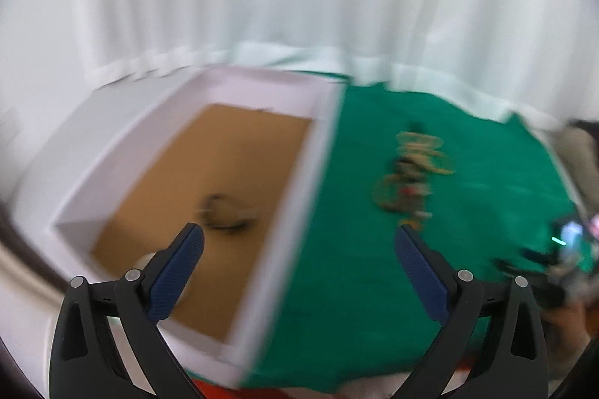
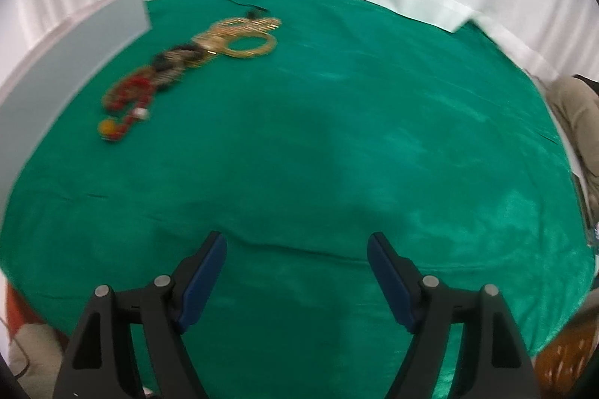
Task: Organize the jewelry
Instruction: 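Move both tools back over the remaining jewelry pile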
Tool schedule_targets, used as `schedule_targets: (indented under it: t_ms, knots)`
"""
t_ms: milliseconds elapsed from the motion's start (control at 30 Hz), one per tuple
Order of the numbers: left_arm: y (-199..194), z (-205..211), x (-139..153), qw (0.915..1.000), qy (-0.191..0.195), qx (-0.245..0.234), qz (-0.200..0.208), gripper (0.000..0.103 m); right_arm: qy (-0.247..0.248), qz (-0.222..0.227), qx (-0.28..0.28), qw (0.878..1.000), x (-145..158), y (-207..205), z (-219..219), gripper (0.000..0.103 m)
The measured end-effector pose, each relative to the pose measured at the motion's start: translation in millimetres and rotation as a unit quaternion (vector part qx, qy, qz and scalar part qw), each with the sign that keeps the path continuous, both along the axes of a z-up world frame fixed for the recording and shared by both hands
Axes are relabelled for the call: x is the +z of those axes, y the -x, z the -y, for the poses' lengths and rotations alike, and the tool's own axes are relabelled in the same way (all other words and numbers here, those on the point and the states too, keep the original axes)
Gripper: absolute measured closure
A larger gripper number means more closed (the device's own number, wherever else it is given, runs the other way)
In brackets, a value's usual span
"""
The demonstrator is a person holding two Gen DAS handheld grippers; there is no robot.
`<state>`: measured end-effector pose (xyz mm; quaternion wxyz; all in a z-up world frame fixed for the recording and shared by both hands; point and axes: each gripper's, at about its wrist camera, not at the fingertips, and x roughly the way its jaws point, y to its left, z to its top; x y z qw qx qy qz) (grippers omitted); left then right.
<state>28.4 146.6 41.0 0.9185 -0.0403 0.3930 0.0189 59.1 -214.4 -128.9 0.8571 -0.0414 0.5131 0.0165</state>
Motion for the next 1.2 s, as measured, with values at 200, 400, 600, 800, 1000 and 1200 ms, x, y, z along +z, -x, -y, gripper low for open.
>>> schedule_targets:
  t_ms: [200, 400, 600, 800, 1000, 1200]
  knots:
    - [-5.3, 84.3, -22.4, 0.9924, 0.006, -0.119, -0.028, 0.001, 0.0, -0.01, -0.024, 1.0, -15.3, -5.1, 22.3, 0.021]
    - [-28.8, 127.1, -94.2, 0.9819, 0.012, -0.148, -0.117, 0.001, -0.026, -0.008, -0.036, 0.999, -17.2, -3.1, 29.5, 0.019]
    - [-41.6, 134.0, -153.3, 0.9788, -0.028, -0.128, -0.157, 0.001, -0.033, -0.001, -0.048, 0.998, -19.3, -1.0, 30.3, 0.015]
    - [-50.4, 128.9, -175.5, 0.9807, -0.035, -0.107, -0.159, 0.0, -0.034, 0.014, -0.056, 0.998, -20.1, 5.2, 30.4, 0.015]
    - [-47.2, 129.6, -176.8, 0.9814, -0.039, -0.114, -0.15, 0.0, -0.034, 0.011, -0.056, 0.998, -20.9, 2.2, 29.8, 0.014]
    - [-61.1, 133.7, -173.0, 0.9724, -0.05, -0.121, -0.193, 0.001, -0.035, 0.005, -0.053, 0.998, -20.5, -0.2, 30.1, 0.013]
